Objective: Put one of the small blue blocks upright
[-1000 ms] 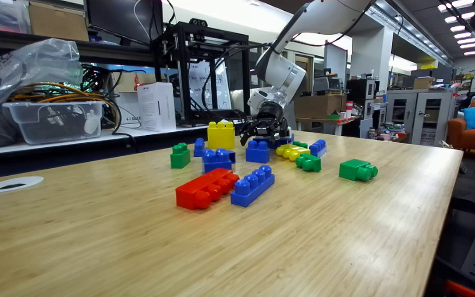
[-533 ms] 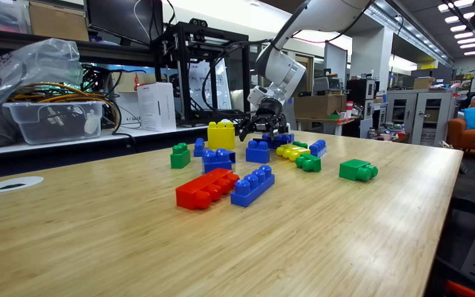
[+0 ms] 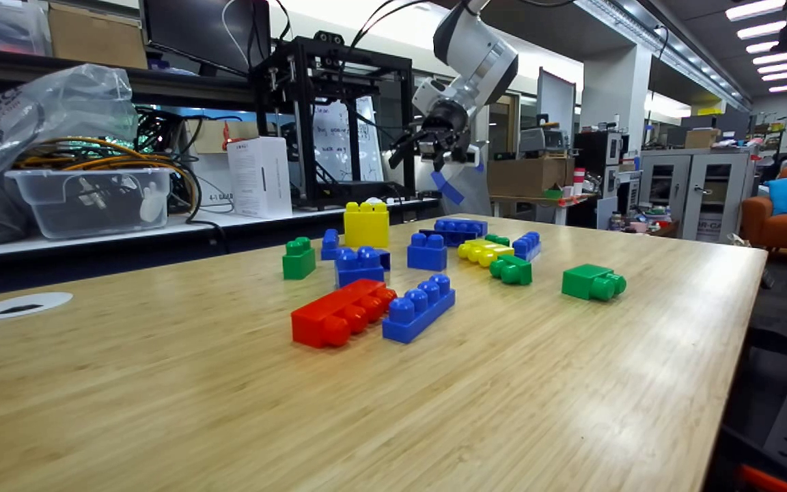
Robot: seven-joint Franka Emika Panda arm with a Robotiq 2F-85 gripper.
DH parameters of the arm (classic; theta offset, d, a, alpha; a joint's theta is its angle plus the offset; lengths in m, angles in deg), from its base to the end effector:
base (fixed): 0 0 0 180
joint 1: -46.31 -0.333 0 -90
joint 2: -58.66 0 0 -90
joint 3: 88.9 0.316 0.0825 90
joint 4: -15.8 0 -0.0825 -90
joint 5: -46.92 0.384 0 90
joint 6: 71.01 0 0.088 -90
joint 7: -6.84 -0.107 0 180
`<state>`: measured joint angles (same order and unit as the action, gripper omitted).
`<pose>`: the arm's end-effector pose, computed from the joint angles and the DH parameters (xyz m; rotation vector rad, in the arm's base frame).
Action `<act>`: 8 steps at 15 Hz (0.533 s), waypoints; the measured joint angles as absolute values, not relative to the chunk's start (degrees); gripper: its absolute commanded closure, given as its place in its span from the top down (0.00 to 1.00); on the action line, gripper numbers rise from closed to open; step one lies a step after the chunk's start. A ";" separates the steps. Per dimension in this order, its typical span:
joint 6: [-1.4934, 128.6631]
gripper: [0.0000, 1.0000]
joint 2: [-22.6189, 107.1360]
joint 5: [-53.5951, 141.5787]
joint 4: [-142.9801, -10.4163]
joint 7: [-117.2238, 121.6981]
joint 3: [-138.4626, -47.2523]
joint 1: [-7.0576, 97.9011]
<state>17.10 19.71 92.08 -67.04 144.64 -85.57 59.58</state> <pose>0.6669 -0.0448 0.2878 -1.2213 -1.9127 -0.7707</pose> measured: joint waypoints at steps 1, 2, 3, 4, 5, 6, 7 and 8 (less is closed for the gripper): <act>17.25 1.00 21.69 92.86 -68.31 143.95 -85.85 59.62; 17.57 1.00 23.70 93.67 -69.75 142.94 -86.20 59.62; 18.25 1.00 25.76 94.64 -71.46 141.95 -86.51 59.62; 19.46 1.00 27.98 95.74 -73.43 140.93 -86.77 59.58; 20.96 1.00 30.10 97.02 -75.55 139.93 -86.98 59.50; 22.81 1.00 32.25 98.61 -77.81 139.01 -87.11 59.35; 24.94 1.00 34.30 100.20 -80.14 138.11 -87.15 59.15; 27.35 1.00 36.25 101.73 -82.50 137.07 -87.26 58.76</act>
